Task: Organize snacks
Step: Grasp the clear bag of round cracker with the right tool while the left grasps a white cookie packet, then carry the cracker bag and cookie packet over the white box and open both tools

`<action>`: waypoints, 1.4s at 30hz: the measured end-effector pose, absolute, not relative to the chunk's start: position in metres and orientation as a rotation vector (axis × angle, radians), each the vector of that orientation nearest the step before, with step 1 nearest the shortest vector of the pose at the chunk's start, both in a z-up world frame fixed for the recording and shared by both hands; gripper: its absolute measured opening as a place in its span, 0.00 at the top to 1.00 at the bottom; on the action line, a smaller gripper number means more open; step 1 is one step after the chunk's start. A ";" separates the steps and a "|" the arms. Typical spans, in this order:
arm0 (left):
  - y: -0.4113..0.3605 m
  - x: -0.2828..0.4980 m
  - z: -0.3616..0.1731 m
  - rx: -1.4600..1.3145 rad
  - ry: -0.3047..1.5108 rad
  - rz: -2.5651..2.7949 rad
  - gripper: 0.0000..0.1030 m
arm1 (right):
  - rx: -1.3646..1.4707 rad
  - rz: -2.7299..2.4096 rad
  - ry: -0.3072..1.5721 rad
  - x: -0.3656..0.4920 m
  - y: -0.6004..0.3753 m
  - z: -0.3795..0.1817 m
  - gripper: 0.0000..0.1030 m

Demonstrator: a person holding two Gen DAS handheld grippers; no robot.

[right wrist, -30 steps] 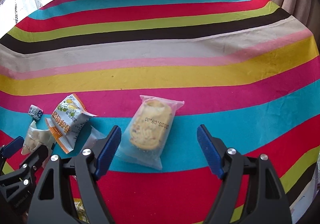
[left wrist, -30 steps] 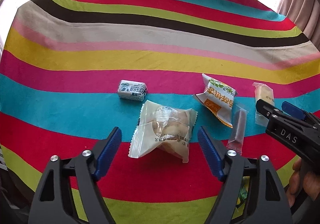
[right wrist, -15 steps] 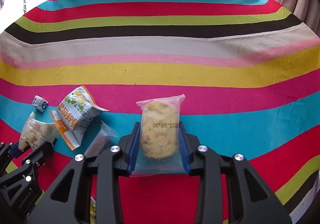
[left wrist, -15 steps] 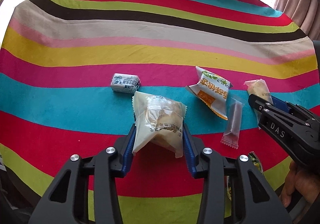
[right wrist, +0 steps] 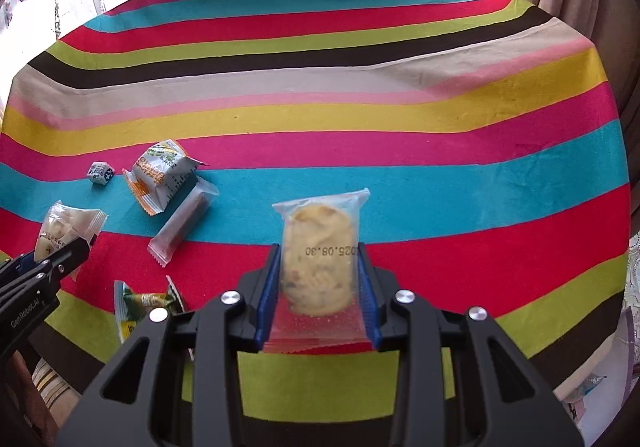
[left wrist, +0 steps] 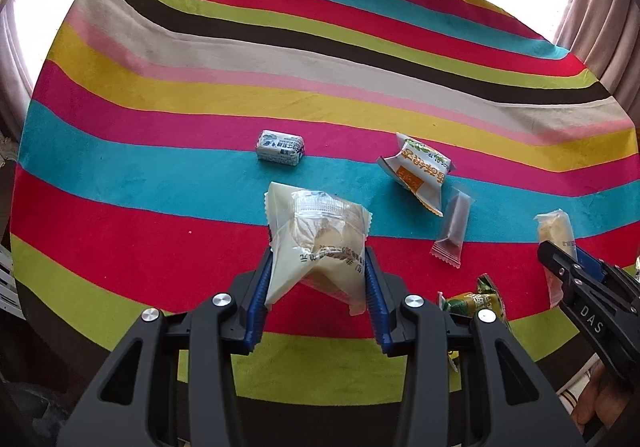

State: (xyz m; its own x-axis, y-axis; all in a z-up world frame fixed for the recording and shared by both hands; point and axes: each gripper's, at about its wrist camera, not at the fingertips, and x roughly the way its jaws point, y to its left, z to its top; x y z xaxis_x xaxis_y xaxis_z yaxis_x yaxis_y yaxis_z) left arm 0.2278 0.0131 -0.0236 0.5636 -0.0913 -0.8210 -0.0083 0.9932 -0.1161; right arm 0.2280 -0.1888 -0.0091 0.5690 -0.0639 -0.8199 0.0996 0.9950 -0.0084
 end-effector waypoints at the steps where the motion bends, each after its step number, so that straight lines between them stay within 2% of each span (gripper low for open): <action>1: 0.012 0.225 -0.022 -0.113 0.969 -0.047 0.62 | 0.043 -0.097 0.957 0.224 -0.191 -0.008 0.65; 21: -0.024 0.148 0.012 -0.095 0.910 -0.123 0.62 | 0.100 -0.176 0.929 0.109 -0.253 0.021 0.65; 42: -0.039 0.123 0.028 -0.088 0.870 -0.167 0.62 | 0.146 -0.262 0.911 0.060 -0.291 0.032 0.65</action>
State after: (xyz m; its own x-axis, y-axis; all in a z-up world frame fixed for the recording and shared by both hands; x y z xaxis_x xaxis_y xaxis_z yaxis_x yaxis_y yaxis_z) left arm 0.1230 -0.0392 0.0276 0.6325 -0.1815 -0.7530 0.1096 0.9833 -0.1450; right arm 0.0604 -0.2911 0.0317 0.5841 -0.1618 -0.7954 0.2853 0.9583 0.0145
